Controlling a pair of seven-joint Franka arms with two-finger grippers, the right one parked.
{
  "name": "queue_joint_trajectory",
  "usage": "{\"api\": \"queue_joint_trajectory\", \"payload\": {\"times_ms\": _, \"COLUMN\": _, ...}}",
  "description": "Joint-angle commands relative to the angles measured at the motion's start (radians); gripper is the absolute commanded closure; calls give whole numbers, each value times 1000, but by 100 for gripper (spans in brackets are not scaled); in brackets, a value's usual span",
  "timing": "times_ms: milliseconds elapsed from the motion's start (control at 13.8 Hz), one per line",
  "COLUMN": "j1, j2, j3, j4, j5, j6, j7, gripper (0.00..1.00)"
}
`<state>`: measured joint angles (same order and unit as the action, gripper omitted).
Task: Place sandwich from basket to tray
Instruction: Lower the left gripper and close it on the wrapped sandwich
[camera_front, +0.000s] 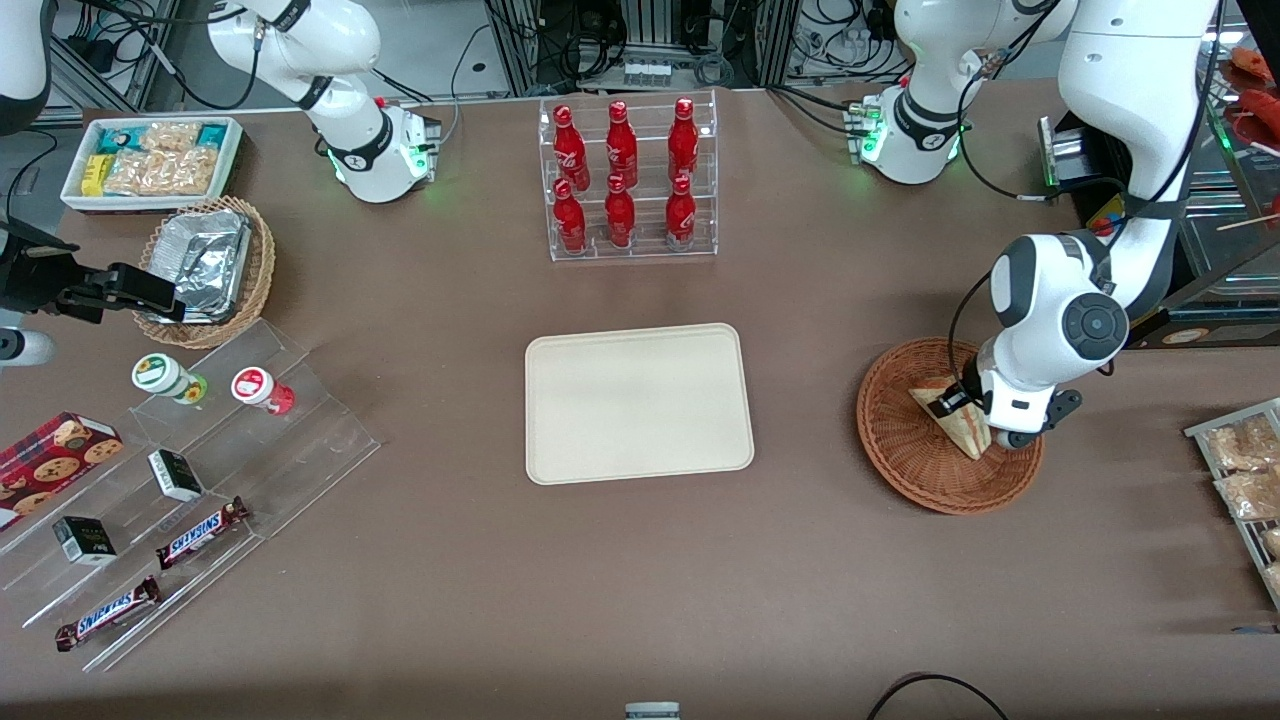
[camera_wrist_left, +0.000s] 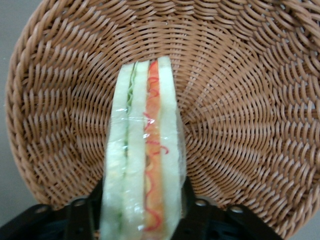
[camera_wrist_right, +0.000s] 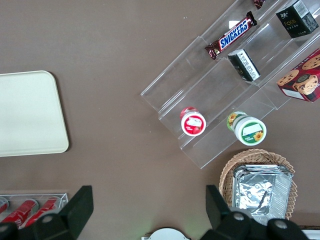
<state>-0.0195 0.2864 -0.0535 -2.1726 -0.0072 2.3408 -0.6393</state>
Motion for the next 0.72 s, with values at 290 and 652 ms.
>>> {"api": "queue_joint_trajectory", "payload": {"times_ms": 290, "j1": -49, "j2": -55, "j3": -20, "j4": 195, "j5": 4, "j6": -291, "j7": 67, "gripper": 100}}
{"api": "queue_joint_trajectory", "payload": {"times_ms": 652, "j1": -212, "j2": -17, "j3": -22, "j4": 281, "j5": 3, "j6": -299, "j7": 78, "gripper": 100}}
